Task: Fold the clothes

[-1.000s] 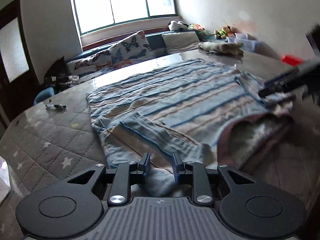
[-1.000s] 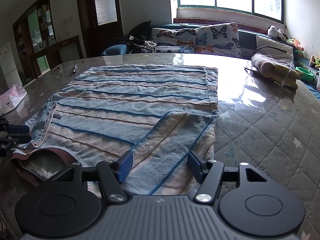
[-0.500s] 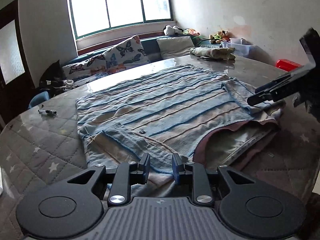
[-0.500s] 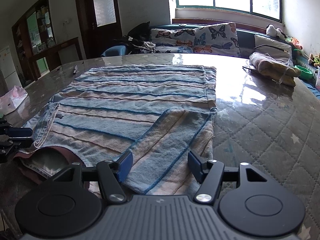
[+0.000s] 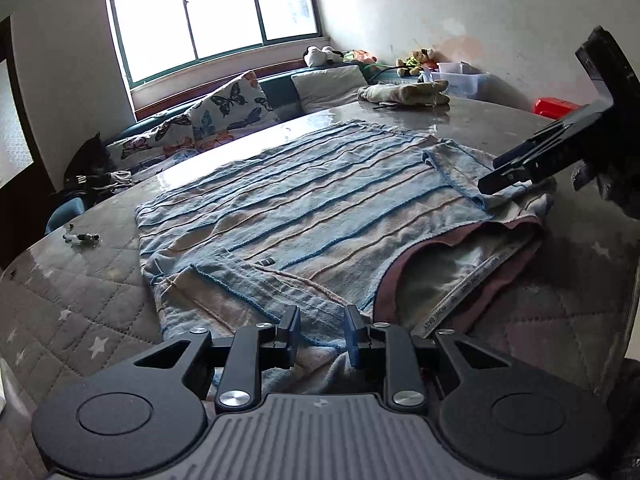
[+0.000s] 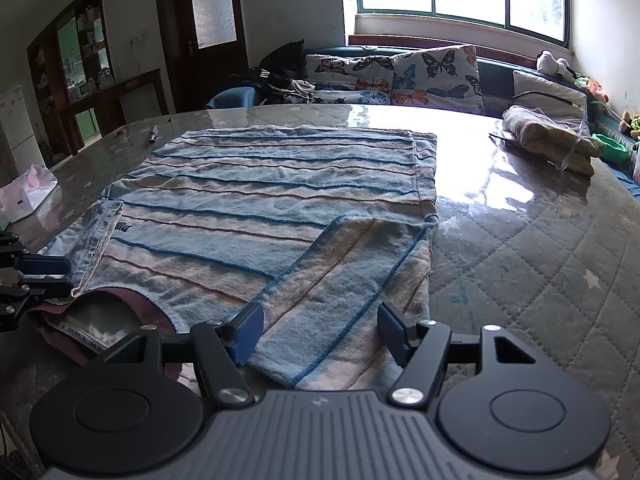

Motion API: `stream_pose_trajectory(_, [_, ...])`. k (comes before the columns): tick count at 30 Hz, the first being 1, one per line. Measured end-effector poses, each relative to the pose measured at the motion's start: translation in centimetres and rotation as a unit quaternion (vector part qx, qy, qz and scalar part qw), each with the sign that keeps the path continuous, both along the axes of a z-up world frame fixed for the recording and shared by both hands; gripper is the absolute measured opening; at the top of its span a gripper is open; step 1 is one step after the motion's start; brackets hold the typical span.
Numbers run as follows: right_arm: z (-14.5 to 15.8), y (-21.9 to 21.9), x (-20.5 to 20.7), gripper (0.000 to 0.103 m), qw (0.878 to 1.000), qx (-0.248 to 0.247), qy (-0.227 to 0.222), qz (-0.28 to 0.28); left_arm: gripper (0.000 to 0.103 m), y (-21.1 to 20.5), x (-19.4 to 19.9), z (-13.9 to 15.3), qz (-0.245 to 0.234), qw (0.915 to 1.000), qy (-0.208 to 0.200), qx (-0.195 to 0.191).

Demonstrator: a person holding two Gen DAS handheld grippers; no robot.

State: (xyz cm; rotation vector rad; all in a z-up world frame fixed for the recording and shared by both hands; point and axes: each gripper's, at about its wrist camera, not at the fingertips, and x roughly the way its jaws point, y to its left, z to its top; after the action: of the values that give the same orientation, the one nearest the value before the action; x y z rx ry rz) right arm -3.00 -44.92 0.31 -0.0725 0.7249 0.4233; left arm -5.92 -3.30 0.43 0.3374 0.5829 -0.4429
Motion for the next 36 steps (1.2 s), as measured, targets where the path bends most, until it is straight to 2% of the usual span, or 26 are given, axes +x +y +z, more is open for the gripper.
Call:
stream_pose_trajectory(7, [0.0, 0.0, 0.1, 0.065, 1.000, 0.000, -0.001, 0.000, 0.031, -0.4, -0.2, 0.6, 0.004, 0.9999, -0.007, -0.007])
stream_pose_trajectory(15, [-0.1, -0.1, 0.0, 0.066, 1.000, 0.003, -0.001, 0.000, 0.031, -1.4, 0.0, -0.2, -0.010, 0.9999, 0.003, -0.005])
stream_pose_trajectory(18, [0.0, -0.1, 0.0, 0.066, 1.000, 0.004, -0.002, 0.000, 0.031, -1.5, -0.5, 0.2, -0.015, 0.9998, -0.002, -0.010])
stream_pose_trajectory(23, [0.2, -0.1, -0.1, 0.066, 1.000, 0.004, -0.004, 0.000, 0.031, -0.6, -0.8, 1.6, 0.008, 0.9993, -0.028, -0.025])
stream_pose_trajectory(26, [0.1, 0.0, -0.2, 0.066, 1.000, 0.003, -0.003, 0.001, 0.030, -0.3, -0.1, 1.2, 0.026, 0.9993, -0.020, -0.017])
stream_pose_trajectory(28, [0.1, 0.1, -0.2, 0.066, 1.000, 0.002, -0.003, 0.001, 0.030, -0.6, 0.0, 0.5, 0.017, 0.9998, -0.012, -0.009])
stream_pose_trajectory(33, [0.0, 0.2, -0.4, 0.066, 1.000, 0.000, -0.003, 0.003, 0.030, -1.3, -0.6, -0.1, 0.002, 0.9994, -0.027, 0.019])
stream_pose_trajectory(36, [0.0, 0.3, -0.5, 0.066, 1.000, -0.002, -0.003, 0.004, 0.031, -1.1, -0.5, 0.1, 0.008, 0.9993, -0.031, 0.018])
